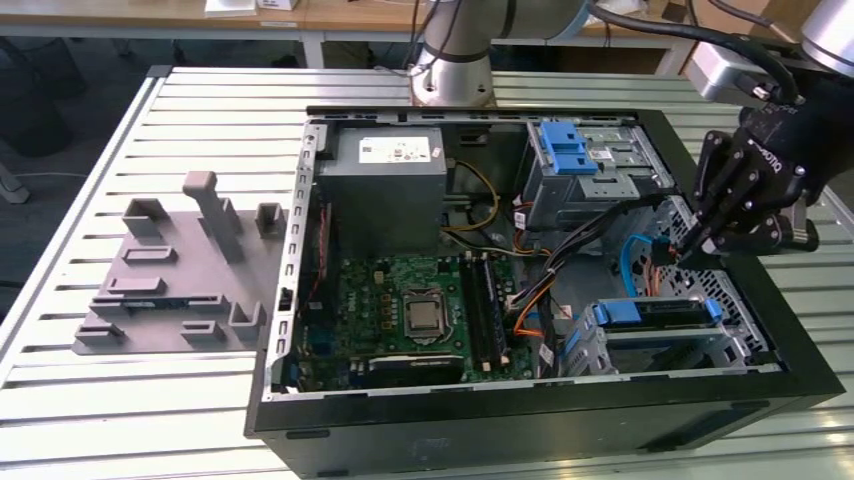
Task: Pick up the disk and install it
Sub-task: 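Insert the first disk wire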
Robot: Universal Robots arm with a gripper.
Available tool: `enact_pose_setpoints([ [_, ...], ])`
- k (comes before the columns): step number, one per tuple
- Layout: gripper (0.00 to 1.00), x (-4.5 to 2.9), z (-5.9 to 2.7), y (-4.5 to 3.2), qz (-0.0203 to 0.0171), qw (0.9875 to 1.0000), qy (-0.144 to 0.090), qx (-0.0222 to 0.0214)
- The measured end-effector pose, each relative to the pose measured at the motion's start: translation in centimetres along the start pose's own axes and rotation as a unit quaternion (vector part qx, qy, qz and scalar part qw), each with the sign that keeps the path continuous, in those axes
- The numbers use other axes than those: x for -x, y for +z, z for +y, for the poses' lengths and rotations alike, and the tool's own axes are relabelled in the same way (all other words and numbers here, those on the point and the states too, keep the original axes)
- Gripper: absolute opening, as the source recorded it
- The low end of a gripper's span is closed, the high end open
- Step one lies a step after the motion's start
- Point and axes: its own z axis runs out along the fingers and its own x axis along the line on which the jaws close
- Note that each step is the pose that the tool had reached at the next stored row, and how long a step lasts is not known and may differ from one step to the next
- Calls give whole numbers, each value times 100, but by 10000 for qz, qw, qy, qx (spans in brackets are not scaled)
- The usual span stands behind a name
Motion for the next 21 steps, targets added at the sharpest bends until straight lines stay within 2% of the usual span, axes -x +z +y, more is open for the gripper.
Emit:
enact_pose_setpoints([
  [10, 17, -77, 29, 17, 16, 9995, -310, -66],
  [17, 17, -128, 71, 32, 10, 9992, -373, -145],
  [21, 17, -148, 79, 37, 15, 9986, -497, -179],
])
